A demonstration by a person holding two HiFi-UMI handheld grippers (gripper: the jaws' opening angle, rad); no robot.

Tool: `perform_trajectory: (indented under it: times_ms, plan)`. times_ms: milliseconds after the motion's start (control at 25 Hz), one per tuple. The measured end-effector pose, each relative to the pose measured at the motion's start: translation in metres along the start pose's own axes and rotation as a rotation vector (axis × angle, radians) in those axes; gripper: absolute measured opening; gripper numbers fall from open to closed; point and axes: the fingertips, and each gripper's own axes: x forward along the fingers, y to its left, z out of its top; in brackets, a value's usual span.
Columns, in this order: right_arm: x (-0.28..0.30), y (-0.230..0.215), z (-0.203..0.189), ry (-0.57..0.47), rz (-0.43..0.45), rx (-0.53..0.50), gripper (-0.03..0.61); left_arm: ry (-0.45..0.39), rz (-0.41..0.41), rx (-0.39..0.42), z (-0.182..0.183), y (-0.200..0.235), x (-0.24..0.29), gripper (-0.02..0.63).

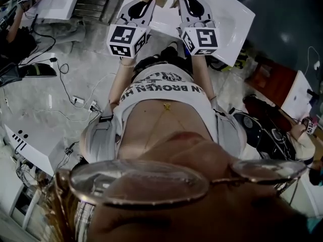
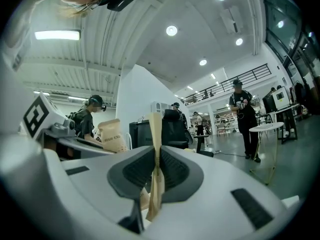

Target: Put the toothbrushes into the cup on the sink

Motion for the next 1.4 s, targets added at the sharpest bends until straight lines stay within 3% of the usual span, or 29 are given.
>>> perform_trajectory:
  times_ms: [560, 800, 1200, 1320, 1400]
  plan:
    - [-0.009, -0.078, -0.003, -0.006, -0.137, 0.024, 0.044, 0.015, -0.11, 0.017, 0.01, -0.029, 0.072, 0.032]
    - [0.01, -0.089, -0.004, -0.012, -0.225, 0.029, 0.044, 0.027, -0.189, 0.035, 0.015, -0.008, 0.093, 0.032]
    - [0.084, -0.138, -0.015, 0.018, -0.41, 0.08, 0.044, 0.116, -0.341, 0.074, 0.032, 0.06, 0.178, 0.032]
    - [0.047, -0.157, -0.004, 0.017, -0.435, 0.08, 0.044, 0.126, -0.357, 0.086, 0.036, 0.022, 0.182, 0.032]
    - [-0.035, -0.176, 0.011, 0.001, -0.418, 0.065, 0.044, 0.103, -0.337, 0.092, 0.037, -0.061, 0.166, 0.032]
